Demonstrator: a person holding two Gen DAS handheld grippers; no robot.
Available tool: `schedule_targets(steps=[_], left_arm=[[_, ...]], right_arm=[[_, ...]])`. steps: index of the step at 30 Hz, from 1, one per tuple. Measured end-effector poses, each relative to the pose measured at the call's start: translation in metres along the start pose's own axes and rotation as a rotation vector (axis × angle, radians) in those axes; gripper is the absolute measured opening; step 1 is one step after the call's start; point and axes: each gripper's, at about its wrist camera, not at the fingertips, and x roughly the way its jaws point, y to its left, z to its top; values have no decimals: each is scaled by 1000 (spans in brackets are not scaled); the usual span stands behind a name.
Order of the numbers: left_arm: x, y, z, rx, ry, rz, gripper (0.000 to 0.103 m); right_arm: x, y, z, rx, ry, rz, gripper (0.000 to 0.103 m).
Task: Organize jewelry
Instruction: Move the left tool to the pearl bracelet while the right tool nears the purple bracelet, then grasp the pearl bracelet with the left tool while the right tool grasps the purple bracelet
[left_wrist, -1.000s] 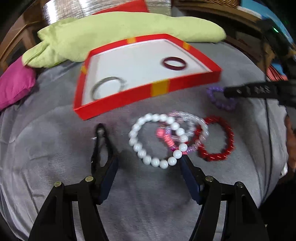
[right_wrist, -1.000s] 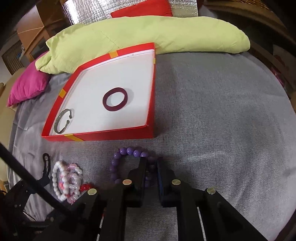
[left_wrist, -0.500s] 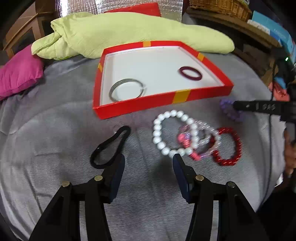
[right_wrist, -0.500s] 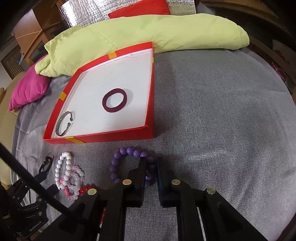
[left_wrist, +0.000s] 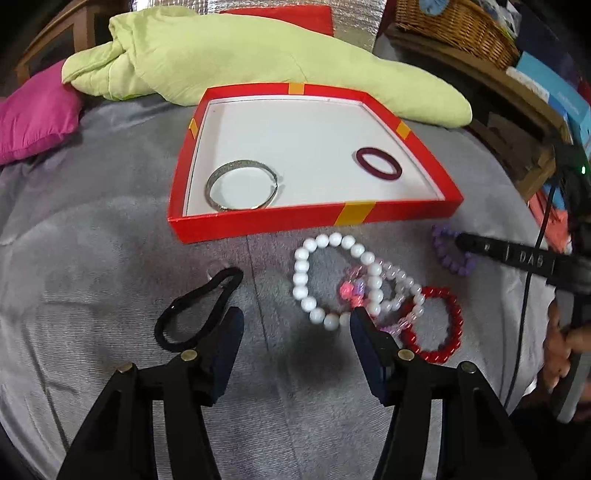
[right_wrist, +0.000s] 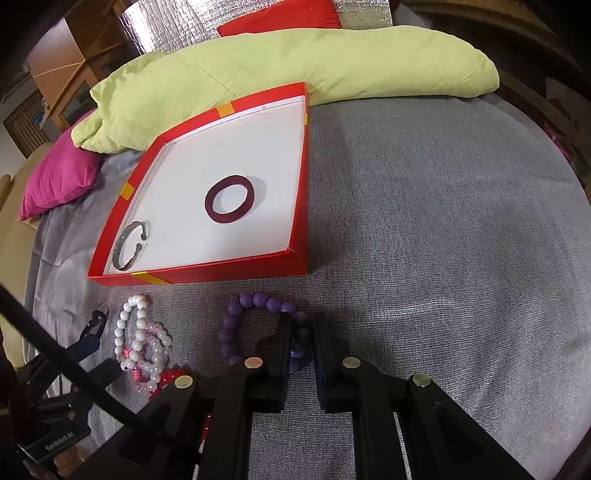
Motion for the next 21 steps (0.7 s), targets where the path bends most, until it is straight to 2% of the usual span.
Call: schedule_targets(steps=[4,6,10,13,15,17,18,19,20,21], left_arm=[[-5,-8,1,1,-24,-47,73],[-3,-12,1,14,-30,-44,74],[16,-18,4,18,11,-26,74],[18,-19,8,20,-12,-17,74],[13,-16,9,6,-34,-38,66],[11,-13,9,22,-54,-43,37],[11,-11,8,28,-56,-43,30],[11,-7,8,25,-56,-31,17],[11,-3,7,18,-52,-19,12],[11,2,7,5,-50,-11,12]], right_arm=[[0,-1,0,2,-1,4,13],[0,-1,0,2,-2,3,13],[1,1,-1,-1,-3,-5,14],[1,1,-1,3,-2,-6,14],[1,1,0,5,-1,-6,14],[2,1,0,3,0,-7,13],[2,1,0,4,0,-6,14],[2,1,0,3,0,-6,14],[2,1,1,4,0,-5,13],[2,1,1,5,0,-4,13]])
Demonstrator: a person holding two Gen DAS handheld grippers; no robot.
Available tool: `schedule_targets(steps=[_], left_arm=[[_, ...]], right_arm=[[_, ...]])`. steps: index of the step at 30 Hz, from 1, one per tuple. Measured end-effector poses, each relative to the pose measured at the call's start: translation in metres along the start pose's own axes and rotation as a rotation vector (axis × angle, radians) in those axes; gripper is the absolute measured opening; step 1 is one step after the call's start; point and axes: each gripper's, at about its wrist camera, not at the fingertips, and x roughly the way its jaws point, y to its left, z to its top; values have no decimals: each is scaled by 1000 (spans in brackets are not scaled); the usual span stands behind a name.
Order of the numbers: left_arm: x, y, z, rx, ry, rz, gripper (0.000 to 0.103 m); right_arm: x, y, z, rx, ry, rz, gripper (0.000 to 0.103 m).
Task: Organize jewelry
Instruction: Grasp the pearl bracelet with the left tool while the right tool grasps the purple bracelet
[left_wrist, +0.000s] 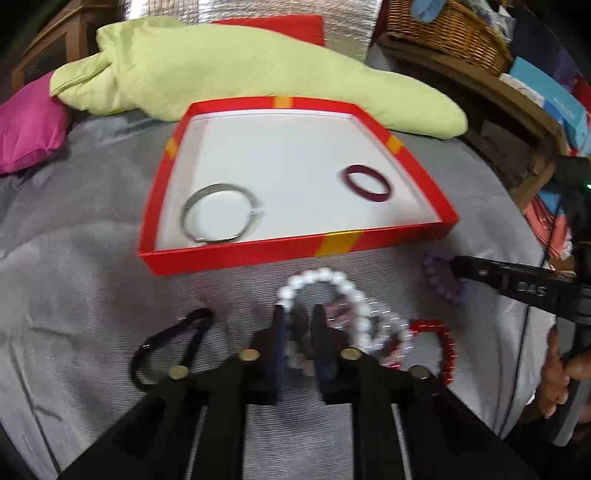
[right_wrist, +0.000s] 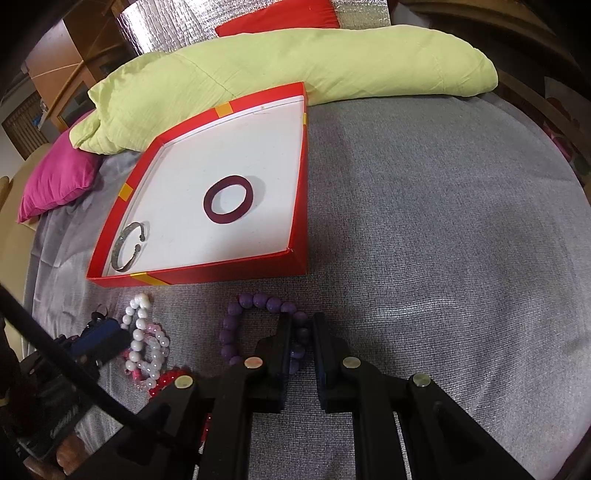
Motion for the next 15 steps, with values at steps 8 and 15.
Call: schedule_targets(steps=[8,15], left_arm=[[-5,22,-1,-57,7,-20,10],[1,14,3,-67,13,-40,32]], right_arm=[[-1,1,0,1,2,-4,14],[0,3,-1,-7,-4,-12,14]])
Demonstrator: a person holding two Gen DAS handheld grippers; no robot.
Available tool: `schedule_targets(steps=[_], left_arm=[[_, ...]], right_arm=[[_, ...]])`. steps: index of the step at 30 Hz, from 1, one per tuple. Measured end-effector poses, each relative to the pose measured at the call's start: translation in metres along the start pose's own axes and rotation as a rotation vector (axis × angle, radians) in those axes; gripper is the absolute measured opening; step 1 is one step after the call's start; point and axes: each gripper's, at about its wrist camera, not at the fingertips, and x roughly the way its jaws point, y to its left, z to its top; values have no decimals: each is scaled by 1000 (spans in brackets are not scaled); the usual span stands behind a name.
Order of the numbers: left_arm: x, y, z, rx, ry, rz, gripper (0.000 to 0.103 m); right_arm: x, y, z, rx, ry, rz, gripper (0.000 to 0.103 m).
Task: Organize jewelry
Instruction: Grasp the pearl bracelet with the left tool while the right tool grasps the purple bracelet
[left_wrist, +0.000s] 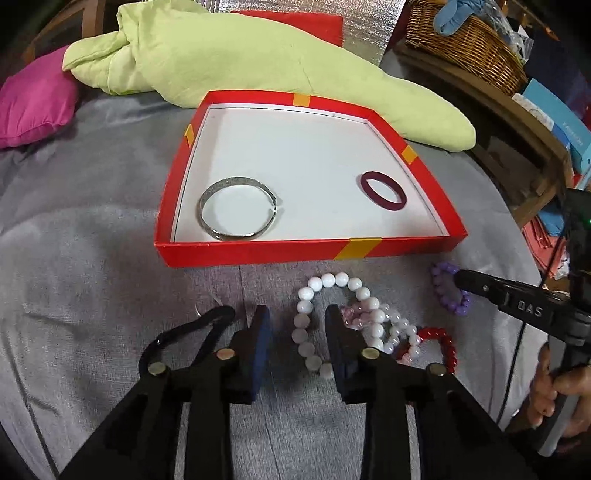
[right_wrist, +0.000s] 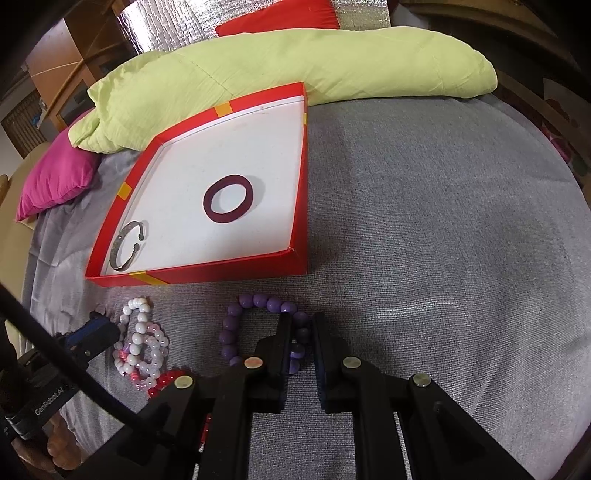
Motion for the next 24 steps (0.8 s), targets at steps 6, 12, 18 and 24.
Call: schedule_targets(steps=[6,12,18,24], left_arm=[[11,-11,0,50,1,34,29],[8,-14,-1,87,-15,39,10],[-33,-15,5,113,-147,5,10],[-59,-11,9,118,-238,-18,10]], right_arm=[[0,-1,0,-1,-1,2,14],[-1,0,-1,-7,-5,2,14],[-10,2,-2,-13,-36,35,12],[-31,5,-1,-30,-108,90,12]])
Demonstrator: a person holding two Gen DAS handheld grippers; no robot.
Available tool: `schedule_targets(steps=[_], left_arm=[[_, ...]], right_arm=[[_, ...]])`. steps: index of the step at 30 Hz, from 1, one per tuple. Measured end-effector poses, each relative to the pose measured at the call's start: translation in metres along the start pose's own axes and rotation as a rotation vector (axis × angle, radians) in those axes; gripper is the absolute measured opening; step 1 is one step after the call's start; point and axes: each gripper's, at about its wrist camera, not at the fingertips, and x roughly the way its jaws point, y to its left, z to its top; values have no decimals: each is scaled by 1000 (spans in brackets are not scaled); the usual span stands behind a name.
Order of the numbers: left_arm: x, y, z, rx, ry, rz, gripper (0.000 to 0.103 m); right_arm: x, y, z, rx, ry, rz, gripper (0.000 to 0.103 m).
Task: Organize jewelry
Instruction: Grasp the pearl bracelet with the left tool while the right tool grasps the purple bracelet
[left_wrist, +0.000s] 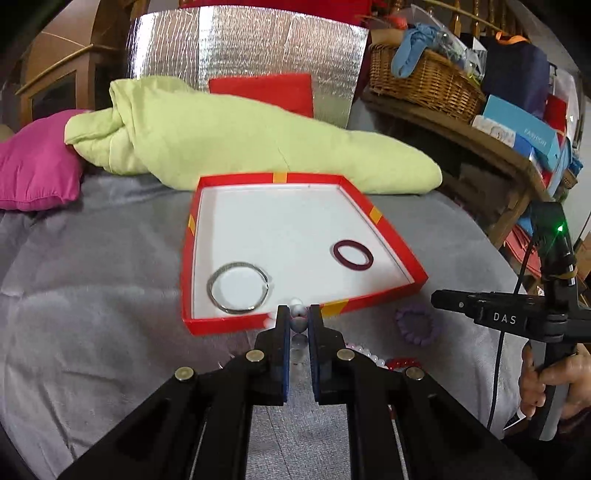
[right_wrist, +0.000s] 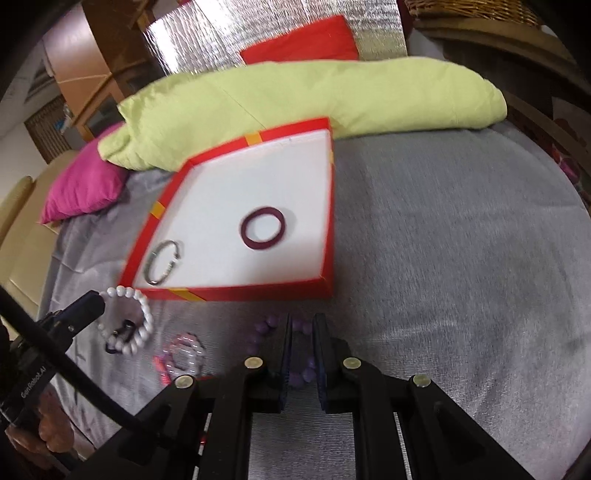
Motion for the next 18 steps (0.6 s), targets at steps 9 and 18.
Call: schedule_targets(steps=[9,18], left_arm=[[3,1,-2,-3,14,-16,10],[0,5,-3,-13,10,2,10]], right_arm=[[9,-10,1,44,67,-11,53],[29,10,-8,-98,82,-143,10]])
